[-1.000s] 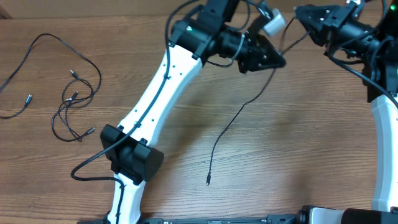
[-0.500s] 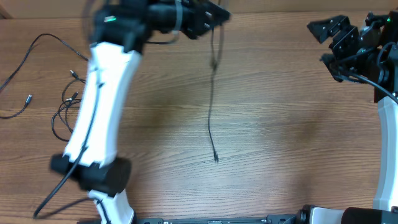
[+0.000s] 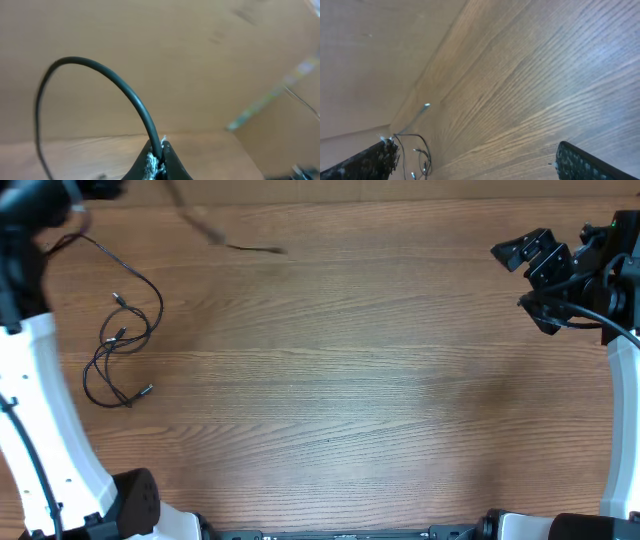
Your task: Untangle cables
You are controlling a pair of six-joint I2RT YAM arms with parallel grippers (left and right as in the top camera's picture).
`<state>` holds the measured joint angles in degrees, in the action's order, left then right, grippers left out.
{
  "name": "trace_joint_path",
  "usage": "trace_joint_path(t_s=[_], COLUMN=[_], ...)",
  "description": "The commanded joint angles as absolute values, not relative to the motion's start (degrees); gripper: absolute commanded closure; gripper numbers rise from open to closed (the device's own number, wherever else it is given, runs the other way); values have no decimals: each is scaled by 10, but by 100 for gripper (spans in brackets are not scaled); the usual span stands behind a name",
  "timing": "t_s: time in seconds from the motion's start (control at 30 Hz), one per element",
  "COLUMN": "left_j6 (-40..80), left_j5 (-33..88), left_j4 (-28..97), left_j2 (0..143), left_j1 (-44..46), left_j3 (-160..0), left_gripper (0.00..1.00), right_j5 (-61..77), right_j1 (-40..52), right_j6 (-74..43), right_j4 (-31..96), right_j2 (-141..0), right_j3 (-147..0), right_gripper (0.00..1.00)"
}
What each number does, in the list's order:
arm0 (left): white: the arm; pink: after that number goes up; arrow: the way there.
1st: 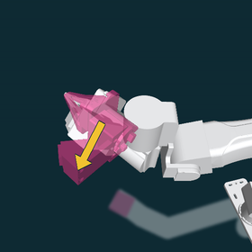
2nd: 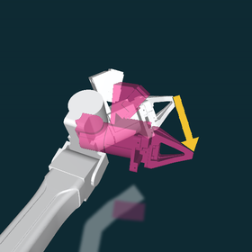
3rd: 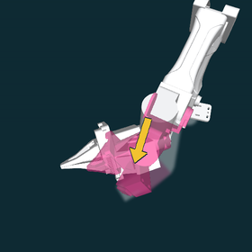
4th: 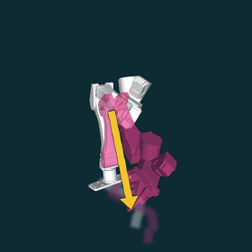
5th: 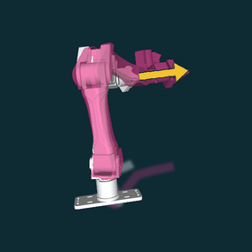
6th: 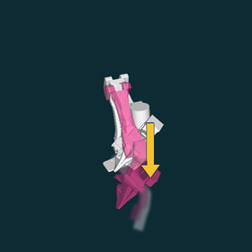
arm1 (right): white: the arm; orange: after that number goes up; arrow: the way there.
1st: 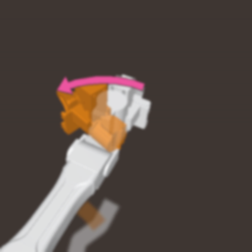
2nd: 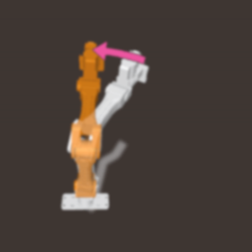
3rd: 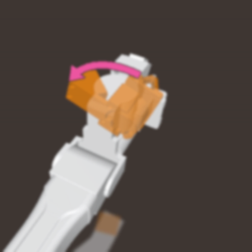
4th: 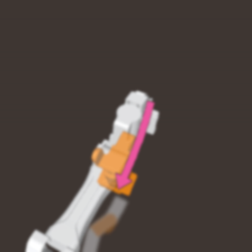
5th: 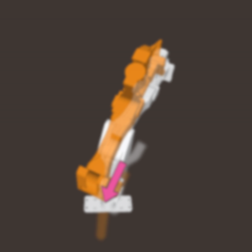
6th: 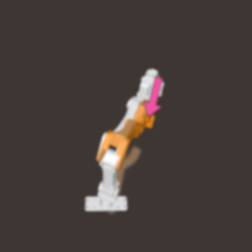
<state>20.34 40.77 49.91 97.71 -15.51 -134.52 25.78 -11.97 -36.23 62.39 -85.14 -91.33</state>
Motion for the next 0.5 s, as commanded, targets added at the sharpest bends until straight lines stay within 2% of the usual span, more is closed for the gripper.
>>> trace_joint_path(t_s=[0.0, 0.23, 0.3, 0.4, 0.43, 0.47], left_j6=[253, 309, 309, 309, 309, 309], left_j5=[355, 75, 23, 7, 9, 9], left_j4=[523, 649, 669, 689, 696, 703], left_j2=[974, 976, 984, 1001, 1016, 1025], left_j1=[-204, -262, -275, -293, -305, -309], left_j3=[-1352, -1350, -1350, -1350, -1350, -1350], left_gripper=[96, 96, 96, 96, 91, 68], right_j5=[251, 251, 251, 251, 251, 251], right_j1=[-120, -120, -120, -119, -120, -120], right_j6=[-354, -354, -341, -340, -340, -340], right_j4=[628, 639, 641, 642, 643, 644], right_j2=[-849, -849, -849, -849, -849, -849], right_j3=[-926, -926, -926, -926, -926, -926], right_gripper=[0, 0, 0, 0, 0, 0])
